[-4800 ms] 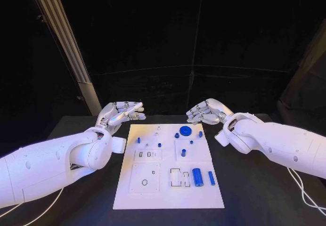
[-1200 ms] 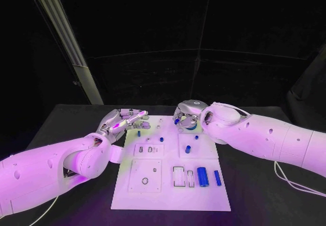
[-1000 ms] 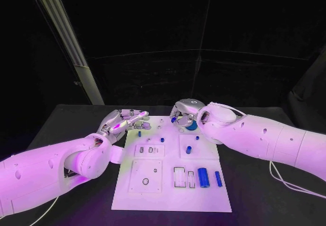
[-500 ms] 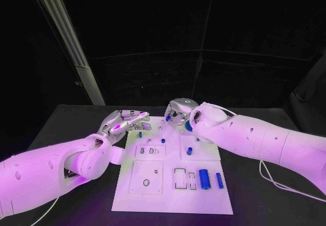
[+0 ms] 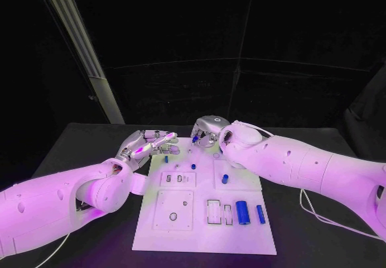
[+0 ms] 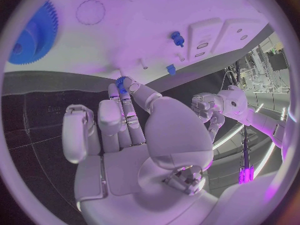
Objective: Assemble the parts on the task board
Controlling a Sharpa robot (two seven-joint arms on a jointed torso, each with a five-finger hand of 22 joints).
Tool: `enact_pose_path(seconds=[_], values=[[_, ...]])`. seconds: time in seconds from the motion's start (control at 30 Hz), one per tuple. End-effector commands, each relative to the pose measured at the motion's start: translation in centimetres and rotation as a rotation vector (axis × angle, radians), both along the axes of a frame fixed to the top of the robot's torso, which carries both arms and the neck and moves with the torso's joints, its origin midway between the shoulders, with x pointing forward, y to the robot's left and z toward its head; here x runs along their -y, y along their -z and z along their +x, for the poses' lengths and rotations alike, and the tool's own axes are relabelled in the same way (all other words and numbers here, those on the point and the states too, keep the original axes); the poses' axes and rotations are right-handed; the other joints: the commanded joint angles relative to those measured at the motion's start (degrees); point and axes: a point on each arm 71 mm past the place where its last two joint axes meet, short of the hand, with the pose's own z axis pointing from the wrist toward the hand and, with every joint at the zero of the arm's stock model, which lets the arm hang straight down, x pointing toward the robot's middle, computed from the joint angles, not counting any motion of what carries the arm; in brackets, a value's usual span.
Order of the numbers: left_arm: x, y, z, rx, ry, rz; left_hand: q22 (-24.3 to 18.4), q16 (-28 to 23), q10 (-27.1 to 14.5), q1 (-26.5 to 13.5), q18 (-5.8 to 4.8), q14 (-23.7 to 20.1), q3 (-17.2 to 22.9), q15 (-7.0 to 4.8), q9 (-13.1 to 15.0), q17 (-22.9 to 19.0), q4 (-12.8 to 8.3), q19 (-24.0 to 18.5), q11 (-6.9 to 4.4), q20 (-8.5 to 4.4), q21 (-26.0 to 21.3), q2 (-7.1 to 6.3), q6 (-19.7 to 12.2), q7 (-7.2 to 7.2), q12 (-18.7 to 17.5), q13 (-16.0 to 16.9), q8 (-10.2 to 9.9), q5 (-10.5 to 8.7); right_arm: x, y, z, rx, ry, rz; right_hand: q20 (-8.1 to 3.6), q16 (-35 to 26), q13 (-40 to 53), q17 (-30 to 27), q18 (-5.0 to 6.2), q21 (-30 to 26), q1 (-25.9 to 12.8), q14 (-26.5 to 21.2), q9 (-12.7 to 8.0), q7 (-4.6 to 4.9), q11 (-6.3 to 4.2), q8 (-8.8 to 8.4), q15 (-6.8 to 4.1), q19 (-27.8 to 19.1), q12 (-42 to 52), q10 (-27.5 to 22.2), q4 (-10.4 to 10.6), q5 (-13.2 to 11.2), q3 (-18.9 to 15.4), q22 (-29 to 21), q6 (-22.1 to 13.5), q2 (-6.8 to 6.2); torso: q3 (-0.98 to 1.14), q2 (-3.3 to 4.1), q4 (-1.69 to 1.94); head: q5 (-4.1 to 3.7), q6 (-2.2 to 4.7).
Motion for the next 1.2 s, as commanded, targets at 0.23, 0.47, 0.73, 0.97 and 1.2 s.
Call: enact_pose_path(seconds=[0.23,0.47,0.73,0.97,1.2], values=[[0.21,-0.32,-0.06,0.009,0.017,-0.006,-0.1,-0.2,0.2,0.5,0.66,0.0,0.0,0.16,-0.1,0.0,-0.4,0.0,0.32,0.04,0.1,0.33,0.2,0.29,-0.5,-0.1,-0.4,0.35,-0.61,0.04,0.35,-0.013,0.011,-0.019,0.01,-0.2,-0.1,-0.4,-0.6,-0.1,-0.8,-0.3,0.0,0.24,0.31,-0.21,0.05,-0.4,-0.1,-0.4,0.0,-0.3,0.4,1.3,0.1,-0.1,-0.05,0.08,0.05,0.06,-0.2],[0.19,-0.34,-0.02,0.009,0.017,-0.005,-0.1,-0.2,0.2,0.5,0.66,0.0,0.0,0.16,-0.1,0.0,-0.4,0.0,0.32,0.04,0.1,0.33,0.2,0.29,-0.5,-0.1,-0.4,0.35,-0.96,0.2,0.35,-0.029,0.005,-0.032,0.03,-0.4,-0.1,-0.7,-0.57,-0.2,-0.8,-0.4,-0.1,0.26,0.34,-0.25,0.08,-0.5,-0.1,-0.6,0.0,-0.3,0.4,1.2,0.0,-0.2,-0.06,0.1,0.03,0.18,-0.46],[0.11,-0.36,0.04,0.009,0.015,-0.004,-0.1,-0.2,0.2,0.5,0.66,0.0,0.0,0.16,-0.1,0.0,-0.4,0.0,0.32,0.04,0.1,0.33,0.2,0.29,-0.5,-0.1,-0.4,0.35,-1.06,0.3,0.22,-0.042,-0.004,-0.043,0.03,-0.4,-0.1,-0.7,-0.57,-0.2,-0.8,-0.4,-0.1,0.26,0.34,-0.25,0.08,-0.5,-0.1,-0.6,0.0,-0.3,0.4,1.2,0.0,-0.2,-0.1,0.05,-0.04,0.32,-0.66],[0.02,-0.34,0.1,0.009,0.011,-0.001,-0.1,-0.3,0.2,0.5,0.66,0.0,0.0,0.17,-0.1,0.0,-0.5,0.0,0.32,0.04,0.1,0.33,0.2,0.3,-0.5,-0.1,-0.4,0.35,-0.82,0.26,0.27,-0.035,0.001,-0.04,0.06,-0.9,-0.1,-1.8,-0.38,-0.6,-0.9,-0.6,-0.1,0.27,0.37,-0.25,0.1,-1.0,-0.1,-0.7,0.0,-0.3,0.5,0.3,0.0,-0.29,-0.1,0.08,-0.07,0.39,-0.67],[0.01,-0.32,0.13,0.007,0.01,0.0,-0.1,-0.4,0.2,0.5,0.66,0.0,-0.1,0.18,-0.1,0.0,-0.5,-0.1,0.34,0.05,0.0,0.32,0.2,0.32,-0.6,-0.1,-0.5,0.35,-0.94,0.12,0.32,-0.018,-0.004,-0.027,0.61,-6.1,-0.2,-10.2,1.1,-3.8,-1.4,-3.1,-0.4,1.23,1.35,-0.42,0.98,-5.7,0.0,-5.7,-0.2,-0.5,0.4,-7.0,-1.9,-2.13,-0.11,0.13,-0.04,0.35,-0.61]])
